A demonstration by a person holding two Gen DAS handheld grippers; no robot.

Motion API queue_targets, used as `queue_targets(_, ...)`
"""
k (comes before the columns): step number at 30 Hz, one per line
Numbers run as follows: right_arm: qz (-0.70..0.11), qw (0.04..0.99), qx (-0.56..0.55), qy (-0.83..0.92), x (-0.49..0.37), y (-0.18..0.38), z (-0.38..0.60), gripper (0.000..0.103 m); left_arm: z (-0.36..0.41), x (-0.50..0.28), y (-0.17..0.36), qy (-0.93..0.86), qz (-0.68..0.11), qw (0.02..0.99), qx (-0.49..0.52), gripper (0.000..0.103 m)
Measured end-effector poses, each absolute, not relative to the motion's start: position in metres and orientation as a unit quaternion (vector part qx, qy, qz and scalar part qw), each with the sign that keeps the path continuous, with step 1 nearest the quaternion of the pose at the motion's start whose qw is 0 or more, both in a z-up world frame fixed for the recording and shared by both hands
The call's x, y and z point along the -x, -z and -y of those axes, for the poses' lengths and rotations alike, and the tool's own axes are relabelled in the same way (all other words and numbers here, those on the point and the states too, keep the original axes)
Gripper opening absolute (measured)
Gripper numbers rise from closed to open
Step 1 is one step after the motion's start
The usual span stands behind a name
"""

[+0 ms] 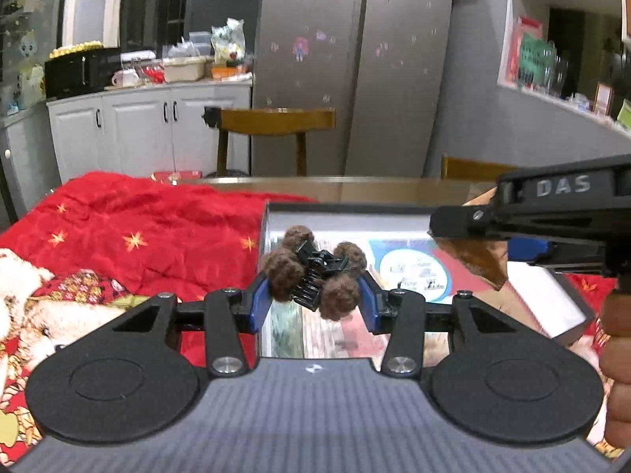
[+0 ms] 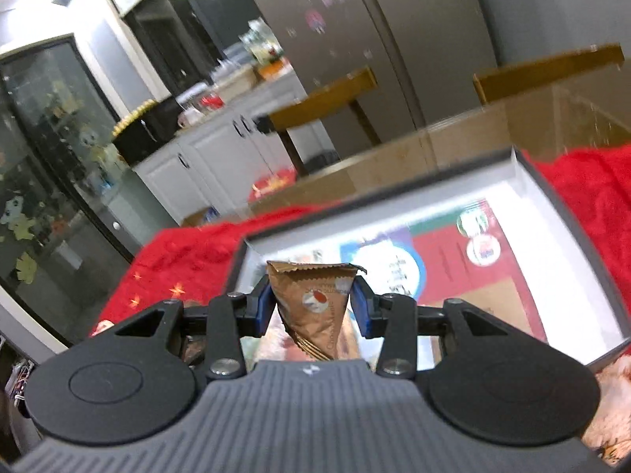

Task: Organize objects
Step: 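Lift the clip with left tool while right tool carries the snack bag toward the black box, then lower the clip into the black box and open left tool while right tool releases the bag there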

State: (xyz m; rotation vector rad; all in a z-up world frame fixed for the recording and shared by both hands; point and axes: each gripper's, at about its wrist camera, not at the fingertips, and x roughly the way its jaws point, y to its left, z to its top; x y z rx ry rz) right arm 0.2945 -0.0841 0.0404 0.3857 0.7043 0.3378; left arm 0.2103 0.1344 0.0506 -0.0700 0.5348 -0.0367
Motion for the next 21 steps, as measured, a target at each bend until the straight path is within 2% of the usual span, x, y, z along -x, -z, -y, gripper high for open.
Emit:
queue_targets(6,-0.387,0.885,-0.187,-0.18,-0.306,-0.022,0.081,0.045,-0.135,-0.216,-0.033,0.013,-0.285,0.958,0.027,0.052)
queue_targets(21,-0.402,0.883,-0.145,-0.195,-0.301,-0.019,0.067,0.045,-0.13,-0.216,-0.016,0.013,-0.306,0.952,0.015,0.052)
